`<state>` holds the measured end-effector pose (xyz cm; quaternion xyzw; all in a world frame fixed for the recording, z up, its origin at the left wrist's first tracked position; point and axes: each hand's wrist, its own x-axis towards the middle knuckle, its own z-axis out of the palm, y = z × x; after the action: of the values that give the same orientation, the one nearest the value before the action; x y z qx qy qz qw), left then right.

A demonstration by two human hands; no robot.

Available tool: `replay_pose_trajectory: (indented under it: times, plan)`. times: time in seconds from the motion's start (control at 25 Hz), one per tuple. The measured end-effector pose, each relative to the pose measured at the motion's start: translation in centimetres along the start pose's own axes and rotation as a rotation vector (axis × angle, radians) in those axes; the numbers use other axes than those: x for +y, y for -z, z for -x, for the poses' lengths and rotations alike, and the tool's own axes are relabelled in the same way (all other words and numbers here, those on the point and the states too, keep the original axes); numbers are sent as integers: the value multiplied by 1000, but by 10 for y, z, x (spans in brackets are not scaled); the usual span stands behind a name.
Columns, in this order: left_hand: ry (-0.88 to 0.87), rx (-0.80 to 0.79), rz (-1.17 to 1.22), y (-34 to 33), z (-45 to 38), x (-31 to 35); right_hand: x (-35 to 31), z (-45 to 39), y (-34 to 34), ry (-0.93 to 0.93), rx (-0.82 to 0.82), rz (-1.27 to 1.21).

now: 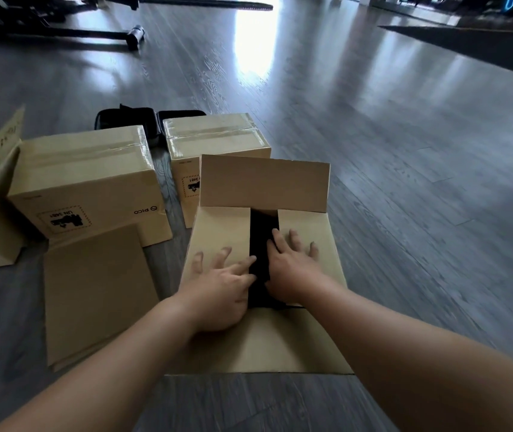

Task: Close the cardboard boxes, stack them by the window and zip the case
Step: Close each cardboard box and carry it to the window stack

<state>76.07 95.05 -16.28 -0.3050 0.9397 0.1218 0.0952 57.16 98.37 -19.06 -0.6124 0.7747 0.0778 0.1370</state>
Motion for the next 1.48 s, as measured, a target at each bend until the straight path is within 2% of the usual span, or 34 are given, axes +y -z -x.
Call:
replay_pose_trajectory:
  times: [0.12, 0.4, 0.52, 0.64, 0.8, 0.92, 1.0, 1.08, 1.24, 1.36, 1.48]
  plan:
    - [34, -21, -46, 8, 1, 10, 1, 15, 12, 22, -24, 49]
    - [38, 256, -132, 37, 23, 10, 9, 40, 52, -12, 52, 92]
    - [64, 412, -264, 53, 33, 8, 16, 49, 73, -50, 91, 114]
    - [119, 434, -363, 66, 41, 6, 22, 55, 89, -148, 153, 160]
    - [239, 342, -548, 73, 55, 7, 23, 62, 86, -261, 133, 375]
    - [339, 148, -537, 64, 58, -2, 28, 63, 74, -329, 45, 443]
    - [377, -3, -495, 52, 59, -11, 38, 62, 63, -357, -44, 368]
    - [408, -112, -451, 39, 61, -22, 50, 61, 49, -369, -165, 192]
    - [440, -235, -225, 19, 62, -45, 76, 61, 23, -332, -341, -91]
    - [418, -263, -59, 3, 60, -59, 86, 61, 10, -250, -346, -194]
    - [402, -199, 38, -11, 50, -61, 90, 57, 1, -266, -248, -213]
